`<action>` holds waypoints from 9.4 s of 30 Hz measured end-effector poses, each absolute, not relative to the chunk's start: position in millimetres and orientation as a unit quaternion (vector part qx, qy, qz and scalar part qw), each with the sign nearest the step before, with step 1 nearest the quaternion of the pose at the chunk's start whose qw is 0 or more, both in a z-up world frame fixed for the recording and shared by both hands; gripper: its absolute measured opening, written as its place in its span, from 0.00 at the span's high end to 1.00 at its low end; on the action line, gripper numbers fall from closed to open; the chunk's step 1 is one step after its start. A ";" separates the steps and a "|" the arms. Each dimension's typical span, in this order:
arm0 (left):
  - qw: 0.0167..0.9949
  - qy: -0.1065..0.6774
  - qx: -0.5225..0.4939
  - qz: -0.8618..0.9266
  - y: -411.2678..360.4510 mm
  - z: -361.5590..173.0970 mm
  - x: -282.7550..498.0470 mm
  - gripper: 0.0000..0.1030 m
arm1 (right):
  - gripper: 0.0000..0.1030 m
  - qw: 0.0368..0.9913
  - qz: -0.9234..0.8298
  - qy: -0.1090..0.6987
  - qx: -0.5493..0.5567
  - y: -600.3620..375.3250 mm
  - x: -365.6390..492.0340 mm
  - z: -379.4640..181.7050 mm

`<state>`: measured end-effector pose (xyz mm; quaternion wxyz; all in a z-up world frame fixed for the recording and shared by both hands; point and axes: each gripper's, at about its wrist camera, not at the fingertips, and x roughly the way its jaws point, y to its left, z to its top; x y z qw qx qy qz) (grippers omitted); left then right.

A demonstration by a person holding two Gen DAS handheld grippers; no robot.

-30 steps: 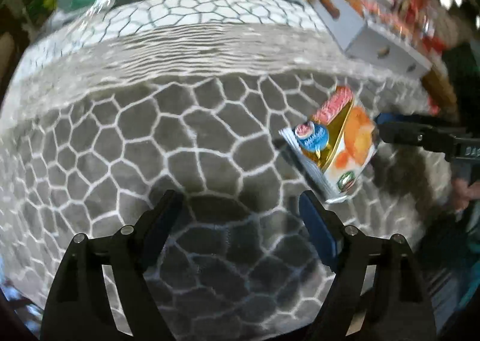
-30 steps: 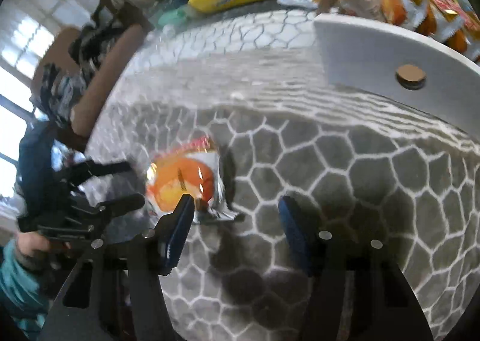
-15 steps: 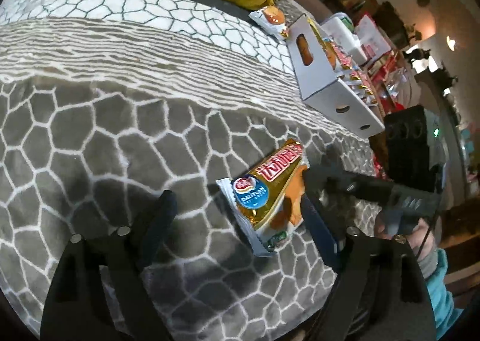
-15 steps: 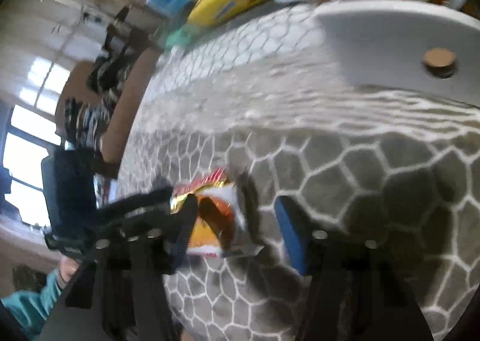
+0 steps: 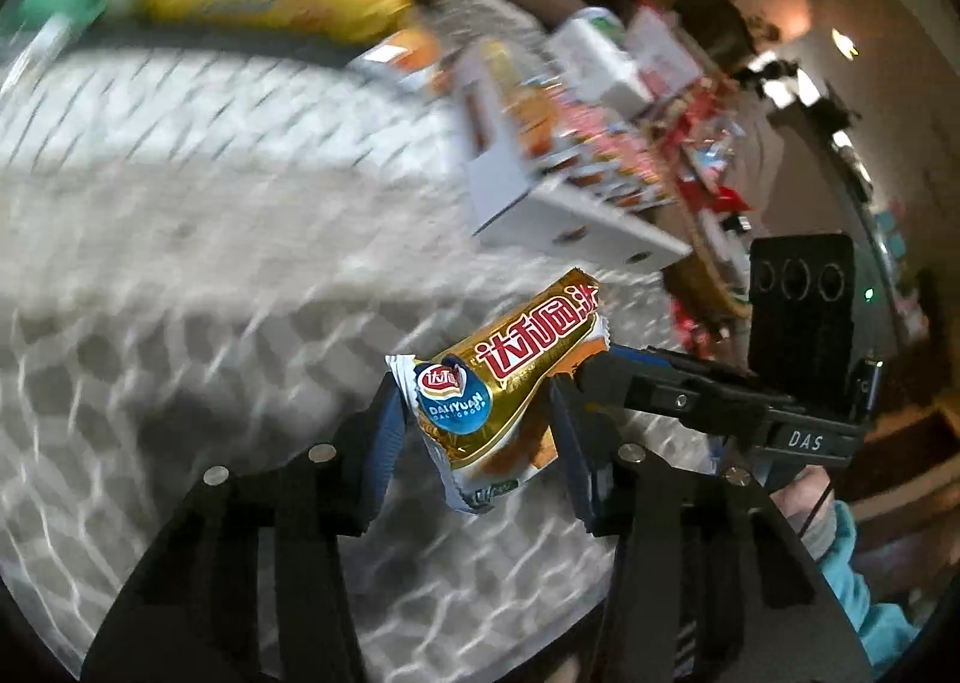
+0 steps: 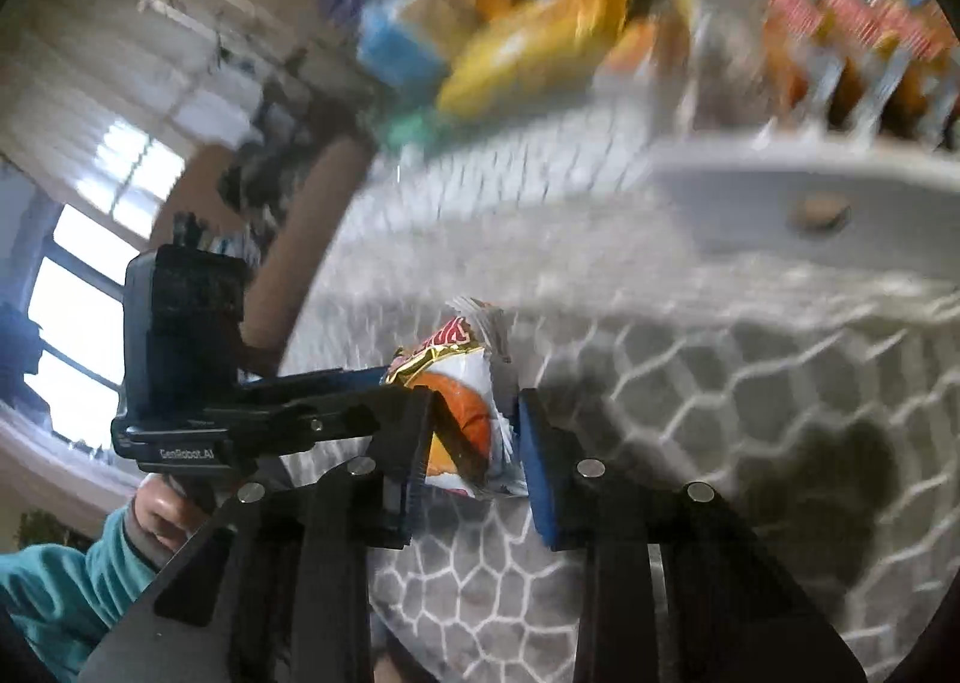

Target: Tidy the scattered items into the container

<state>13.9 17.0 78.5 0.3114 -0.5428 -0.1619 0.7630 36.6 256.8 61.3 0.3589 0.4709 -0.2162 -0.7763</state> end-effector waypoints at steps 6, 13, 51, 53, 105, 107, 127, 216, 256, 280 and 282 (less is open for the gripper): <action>0.357 -0.101 -0.504 0.780 93.9 130.7 -55.0 0.53 | 0.71 0.314 -0.823 -0.234 0.411 315.6 -9.7 97.6; 0.361 -0.057 -0.503 0.783 149.7 118.2 -119.0 0.53 | 0.71 0.287 -0.834 -0.231 0.411 337.6 -52.3 70.3; 0.345 -0.121 -0.540 0.758 153.4 90.2 -128.1 0.40 | 0.57 0.211 -0.797 -0.207 0.527 347.5 -85.5 51.3; 0.339 -0.116 -0.546 0.757 156.0 83.9 -128.9 0.40 | 0.58 0.196 -0.797 -0.186 0.540 338.3 -89.3 41.1; 0.186 -0.091 -0.497 0.843 87.2 10.6 -196.3 0.46 | 0.35 0.171 -0.825 -0.267 0.468 374.2 -60.8 74.9; 0.187 -0.082 -0.494 0.845 88.3 15.9 -191.6 0.48 | 0.35 0.166 -0.823 -0.268 0.472 376.7 -61.0 71.9; 0.215 -0.152 -0.533 0.804 -33.4 44.3 -8.2 0.54 | 0.34 0.279 -0.801 -0.239 0.472 246.4 -22.7 74.0; 0.233 -0.130 -0.528 0.806 -38.5 42.1 28.4 0.12 | 0.29 0.242 -0.796 -0.219 0.510 249.7 60.9 13.5; 0.338 -0.189 -0.571 0.724 -25.7 10.3 16.5 0.56 | 0.66 0.291 -0.731 -0.285 0.548 239.0 51.5 -16.1; 0.418 -0.139 -0.527 0.726 84.7 93.6 -34.2 0.69 | 0.70 0.264 -0.832 -0.182 0.452 321.2 33.1 88.5; 0.429 -0.134 -0.519 0.727 110.7 103.5 -49.6 0.69 | 0.70 0.253 -0.848 -0.160 0.438 339.0 21.4 102.5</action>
